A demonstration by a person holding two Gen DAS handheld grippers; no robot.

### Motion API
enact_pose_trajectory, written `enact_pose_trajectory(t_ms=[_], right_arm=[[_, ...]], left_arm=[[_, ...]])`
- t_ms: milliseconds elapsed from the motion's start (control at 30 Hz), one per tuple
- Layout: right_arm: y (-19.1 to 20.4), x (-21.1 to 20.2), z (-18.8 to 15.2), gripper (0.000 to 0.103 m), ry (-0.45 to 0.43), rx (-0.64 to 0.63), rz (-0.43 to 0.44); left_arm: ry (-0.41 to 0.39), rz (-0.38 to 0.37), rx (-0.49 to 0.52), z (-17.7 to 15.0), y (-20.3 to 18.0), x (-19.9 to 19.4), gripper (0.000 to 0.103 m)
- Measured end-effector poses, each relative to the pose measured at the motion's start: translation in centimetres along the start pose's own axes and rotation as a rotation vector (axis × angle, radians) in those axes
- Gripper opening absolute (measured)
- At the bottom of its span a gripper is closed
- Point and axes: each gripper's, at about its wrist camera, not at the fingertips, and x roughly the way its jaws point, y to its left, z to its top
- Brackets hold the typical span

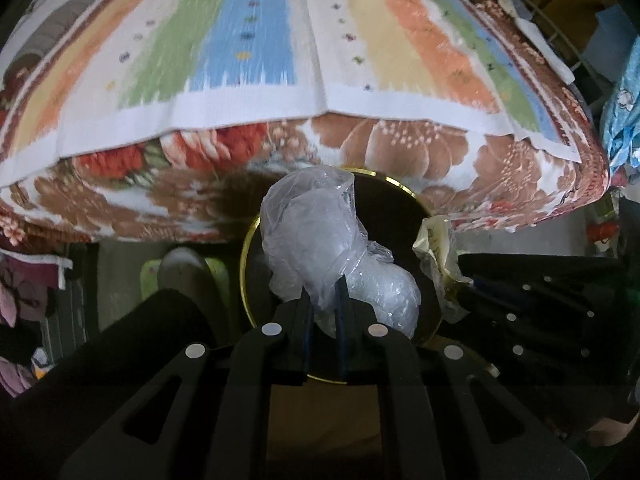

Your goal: Collect trash

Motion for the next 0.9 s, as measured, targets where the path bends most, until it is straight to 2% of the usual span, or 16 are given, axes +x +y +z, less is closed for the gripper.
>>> enact_pose_trajectory(t_ms=[67,133,167,200,300,433,500,567,733,800,833,900], right_arm=[[-0.3,0.9,0.0,0.013,0.011,0.024,0.005],[-0.5,1.7,0.1,0.021,0.018,0.029,-0.011],[-0.8,2.2,0.1,0.029,0.020,0.041,-0.018],[-1.0,2.4,0.1,0.032,0.021,0.052,-0.024],[-1.7,2.0,0.1,0.032,0.000,0.081,-0.023],[-1.5,-0.4,0.1,0.036,-0.091,0.081,-0.008],[-0.9,-2.1,-0.3,0.044,-0.152,0.053,-0.018],[-0.5,-3.7,-0.7,0.047,-0.206,0.023,-0.027],[-0.3,-7.3,-3.0,0.062,-0.315,0.011,-0.035],[-0.1,-8.5,-4.5,0.076,-0.351,0.001,-0.037],[0.0,-9.1,-5.3,0.080,-0.367,-0.004,-0.041],[0.1,-9.9,-6.5,0.088,-0.391,-0.007,-0.050]], left_arm=[[0.029,0.011,-0.003,0.2,0.0,1.3,0.020],[0.010,0.034,0.001,0.5,-0.1,1.6,0.031],[0.002,0.041,0.000,0.7,0.0,1.6,0.032],[-0.011,0.043,-0.012,0.9,0.2,1.4,0.034],[-0.045,0.010,-0.056,1.2,1.0,0.0,0.037],[-0.135,-0.052,-0.073,0.6,1.2,-2.8,0.046],[-0.200,-0.051,-0.055,-0.1,0.9,-4.4,0.055],[-0.266,-0.048,-0.034,-1.1,0.6,-6.0,0.060],[-0.362,-0.054,-0.003,-4.1,0.1,-8.5,0.077],[-0.395,-0.060,0.007,-5.4,-0.4,-9.4,0.087],[-0.411,-0.067,0.012,-6.1,-0.5,-9.8,0.094],[-0.435,-0.059,0.031,-7.5,-0.9,-10.3,0.098]])
